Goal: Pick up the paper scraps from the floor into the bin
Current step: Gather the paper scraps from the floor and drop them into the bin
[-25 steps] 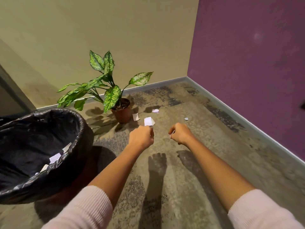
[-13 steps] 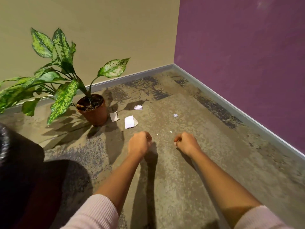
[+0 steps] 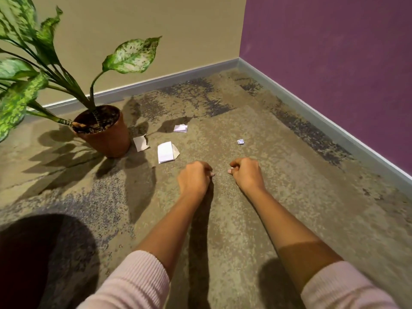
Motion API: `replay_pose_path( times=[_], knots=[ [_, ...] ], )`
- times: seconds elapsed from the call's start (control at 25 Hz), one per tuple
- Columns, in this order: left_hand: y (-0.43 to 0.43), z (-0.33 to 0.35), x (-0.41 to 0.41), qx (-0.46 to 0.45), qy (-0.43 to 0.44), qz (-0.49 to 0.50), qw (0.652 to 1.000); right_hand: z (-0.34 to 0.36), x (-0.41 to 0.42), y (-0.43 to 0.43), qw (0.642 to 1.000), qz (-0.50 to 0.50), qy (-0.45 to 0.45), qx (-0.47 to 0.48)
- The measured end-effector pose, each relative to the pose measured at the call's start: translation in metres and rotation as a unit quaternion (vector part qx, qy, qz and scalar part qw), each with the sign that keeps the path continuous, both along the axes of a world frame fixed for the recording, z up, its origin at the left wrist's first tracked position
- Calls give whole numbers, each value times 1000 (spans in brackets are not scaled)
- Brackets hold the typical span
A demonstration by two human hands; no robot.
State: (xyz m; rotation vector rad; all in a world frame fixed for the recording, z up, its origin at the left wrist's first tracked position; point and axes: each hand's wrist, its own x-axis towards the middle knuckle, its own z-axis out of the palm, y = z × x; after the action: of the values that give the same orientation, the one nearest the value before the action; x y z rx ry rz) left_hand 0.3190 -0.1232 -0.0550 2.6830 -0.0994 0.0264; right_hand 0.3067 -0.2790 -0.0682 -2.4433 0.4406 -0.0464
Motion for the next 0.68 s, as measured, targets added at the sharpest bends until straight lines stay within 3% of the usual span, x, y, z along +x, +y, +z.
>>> replay_pose_path(
  times=[0.4, 0.52, 0.68],
  knots=[
    [-1, -6, 7, 63, -10, -60, 996, -7, 12, -5, 996, 67, -13, -57],
    [18, -6, 12, 55, -47, -29, 997, -7, 20, -11, 998, 52, -30, -34],
    [60, -1, 33, 35, -77, 45, 995, -3, 44, -17, 995, 46, -50, -77]
  ],
)
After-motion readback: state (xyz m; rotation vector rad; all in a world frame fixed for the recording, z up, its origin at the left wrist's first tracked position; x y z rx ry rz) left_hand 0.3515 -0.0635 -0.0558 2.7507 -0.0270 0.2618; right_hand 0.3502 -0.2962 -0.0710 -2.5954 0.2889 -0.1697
